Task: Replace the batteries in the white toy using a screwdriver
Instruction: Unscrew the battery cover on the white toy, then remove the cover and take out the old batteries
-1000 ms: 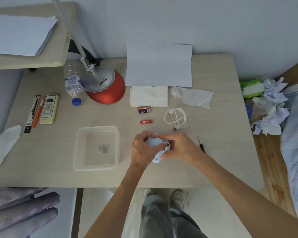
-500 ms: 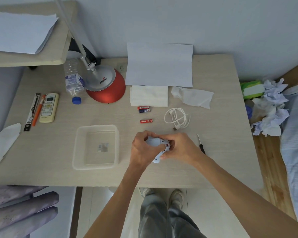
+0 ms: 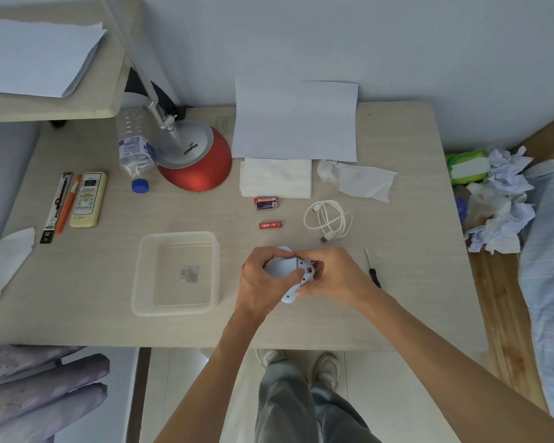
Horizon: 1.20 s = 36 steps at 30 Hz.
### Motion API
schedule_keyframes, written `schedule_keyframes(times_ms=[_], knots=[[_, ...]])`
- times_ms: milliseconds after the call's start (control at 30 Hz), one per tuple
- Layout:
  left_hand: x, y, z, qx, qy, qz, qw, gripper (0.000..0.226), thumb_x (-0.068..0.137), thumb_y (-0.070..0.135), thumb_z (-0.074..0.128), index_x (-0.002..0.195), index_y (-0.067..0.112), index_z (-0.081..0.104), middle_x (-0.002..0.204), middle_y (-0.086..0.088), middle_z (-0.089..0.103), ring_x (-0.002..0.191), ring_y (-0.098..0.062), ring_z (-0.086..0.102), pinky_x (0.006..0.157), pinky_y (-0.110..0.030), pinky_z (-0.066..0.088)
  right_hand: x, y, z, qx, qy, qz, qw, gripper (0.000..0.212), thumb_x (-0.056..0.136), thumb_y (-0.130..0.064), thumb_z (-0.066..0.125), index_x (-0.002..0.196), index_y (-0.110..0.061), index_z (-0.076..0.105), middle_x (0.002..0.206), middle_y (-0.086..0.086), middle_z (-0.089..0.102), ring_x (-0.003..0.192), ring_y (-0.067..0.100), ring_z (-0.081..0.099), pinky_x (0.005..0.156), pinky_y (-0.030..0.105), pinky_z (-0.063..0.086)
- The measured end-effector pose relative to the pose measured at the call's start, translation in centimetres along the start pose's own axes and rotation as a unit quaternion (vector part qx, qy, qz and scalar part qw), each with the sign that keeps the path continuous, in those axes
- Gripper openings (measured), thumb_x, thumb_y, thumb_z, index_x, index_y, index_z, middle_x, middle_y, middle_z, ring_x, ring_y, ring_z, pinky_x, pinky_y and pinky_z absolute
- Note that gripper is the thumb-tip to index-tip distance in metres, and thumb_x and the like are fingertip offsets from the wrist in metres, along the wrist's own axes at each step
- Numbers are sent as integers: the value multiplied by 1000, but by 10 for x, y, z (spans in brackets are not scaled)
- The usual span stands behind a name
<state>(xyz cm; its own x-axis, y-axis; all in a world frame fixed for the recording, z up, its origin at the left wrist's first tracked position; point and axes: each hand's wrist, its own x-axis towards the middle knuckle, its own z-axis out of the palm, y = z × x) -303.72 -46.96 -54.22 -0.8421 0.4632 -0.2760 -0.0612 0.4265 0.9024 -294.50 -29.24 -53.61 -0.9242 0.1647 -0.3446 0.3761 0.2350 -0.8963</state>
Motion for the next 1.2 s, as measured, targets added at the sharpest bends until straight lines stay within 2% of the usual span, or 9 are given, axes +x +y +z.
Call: schedule_keyframes(times_ms=[167, 267, 500, 633, 767, 867, 967, 1067, 1200], knots=[[3, -1, -8, -39, -19, -15, 999, 45, 60, 50, 99, 101, 39, 85, 115, 12, 76, 109, -11, 74, 91, -43, 66, 1, 2, 0, 11, -1, -8, 1000, 57, 65, -22, 99, 119, -27, 81, 101, 5, 84, 97, 31, 82, 87, 62, 63], [5, -3, -14, -41, -46, -14, 998, 57, 55, 50, 102, 107, 36, 85, 122, 8, 75, 114, -13, 73, 93, -46, 65, 2, 1, 0, 6, -3, -8, 1000, 58, 64, -22, 101, 119, -28, 81, 100, 2, 84, 95, 27, 82, 86, 59, 64], [10, -12, -32, 29, -136, 38, 990, 73, 60, 24, 107, 126, 38, 78, 139, 7, 64, 129, -10, 62, 99, -41, 62, 2, -4, 0, -32, -2, -18, 999, 54, 60, -28, 106, 109, -28, 83, 86, 1, 80, 80, 21, 79, 71, 48, 61], [10, -15, -33, 60, -124, 75, 988, 74, 61, 25, 104, 128, 37, 77, 143, 4, 59, 134, -14, 59, 100, -42, 62, 3, -6, -1, -31, -4, -19, 999, 50, 60, -31, 105, 105, -27, 82, 81, 4, 76, 71, 7, 67, 65, 41, 57], [4, -13, -33, 27, -109, 69, 991, 70, 62, 37, 100, 128, 34, 77, 142, 2, 63, 132, -13, 63, 100, -40, 63, 2, -4, -2, -38, -7, -14, 999, 50, 63, -25, 101, 110, -26, 83, 83, 0, 79, 72, 17, 75, 67, 41, 59], [4, -10, -37, -9, -109, 42, 993, 73, 63, 17, 105, 131, 23, 79, 145, 2, 62, 133, -15, 64, 106, -42, 61, 3, -2, -3, -39, -8, -10, 999, 51, 64, -18, 100, 112, -25, 83, 83, -4, 80, 70, 5, 70, 66, 34, 57], [3, -3, -46, 6, -108, 56, 993, 70, 65, 16, 105, 130, 27, 80, 146, 6, 62, 136, -13, 63, 111, -37, 57, 3, -2, -3, -44, -5, -3, 999, 58, 64, -14, 100, 118, -25, 83, 84, -11, 81, 71, -1, 71, 68, 22, 54], [-1, 0, -60, 54, -67, 82, 993, 66, 70, 24, 103, 131, 29, 77, 141, 10, 65, 133, -10, 62, 111, -25, 52, 2, -3, -4, -51, -9, -10, 999, 58, 65, -13, 99, 119, -27, 83, 91, -11, 84, 81, 8, 80, 74, 31, 62], [-4, -3, -68, 146, 27, 82, 985, 62, 84, 22, 94, 140, 18, 68, 135, 7, 68, 118, -9, 62, 96, -10, 47, 1, -3, -5, -39, -6, -16, 999, 68, 68, -13, 99, 131, -25, 79, 108, -9, 85, 99, 10, 82, 91, 45, 67]])
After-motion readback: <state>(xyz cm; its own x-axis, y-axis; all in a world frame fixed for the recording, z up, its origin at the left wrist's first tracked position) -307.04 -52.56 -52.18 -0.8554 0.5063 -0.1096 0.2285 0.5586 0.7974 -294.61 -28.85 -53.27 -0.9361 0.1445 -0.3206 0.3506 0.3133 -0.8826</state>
